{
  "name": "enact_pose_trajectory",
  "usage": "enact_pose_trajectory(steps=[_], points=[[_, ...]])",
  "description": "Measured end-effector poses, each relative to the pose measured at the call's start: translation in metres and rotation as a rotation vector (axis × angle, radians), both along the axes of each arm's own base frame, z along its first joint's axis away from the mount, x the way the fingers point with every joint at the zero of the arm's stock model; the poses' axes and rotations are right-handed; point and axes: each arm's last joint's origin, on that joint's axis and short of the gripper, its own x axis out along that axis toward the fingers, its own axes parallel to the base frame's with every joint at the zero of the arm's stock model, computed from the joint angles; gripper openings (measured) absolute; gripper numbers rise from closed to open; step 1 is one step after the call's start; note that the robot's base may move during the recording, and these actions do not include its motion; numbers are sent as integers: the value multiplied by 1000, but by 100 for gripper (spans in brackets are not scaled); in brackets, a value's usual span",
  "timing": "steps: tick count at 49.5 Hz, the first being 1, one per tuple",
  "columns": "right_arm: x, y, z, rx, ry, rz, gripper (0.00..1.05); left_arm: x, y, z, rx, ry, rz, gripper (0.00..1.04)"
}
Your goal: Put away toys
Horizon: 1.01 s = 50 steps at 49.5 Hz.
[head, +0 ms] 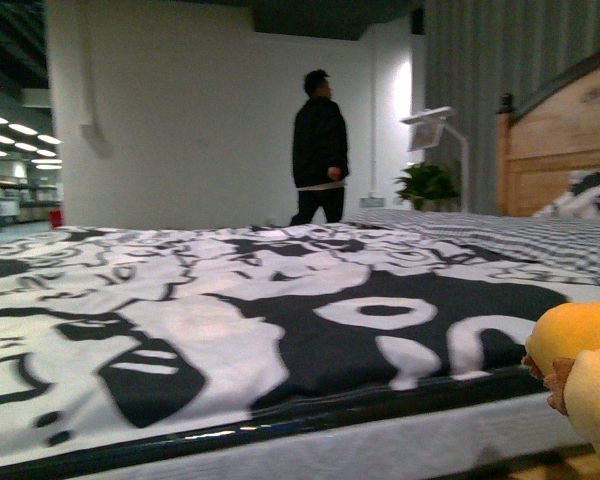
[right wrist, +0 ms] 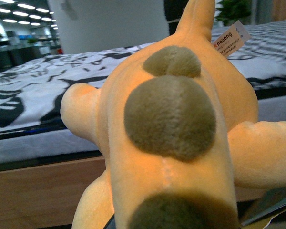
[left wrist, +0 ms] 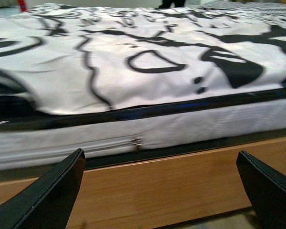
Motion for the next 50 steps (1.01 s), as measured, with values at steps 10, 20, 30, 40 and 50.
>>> enact_pose_trajectory(steps=[10,20,30,40,50], points=[[0,0,0,1,-1,-7,7,0,0,0,0,0,2,99],[0,0,0,1,-2,-3,7,0,0,0,0,0,2,99],[0,0,0,1,-2,-4,7,0,0,0,0,0,2,99],[0,0,0,1,-2,-3,7,0,0,0,0,0,4,99],[0,0,0,1,-2,-5,7,0,0,0,0,0,0,99]])
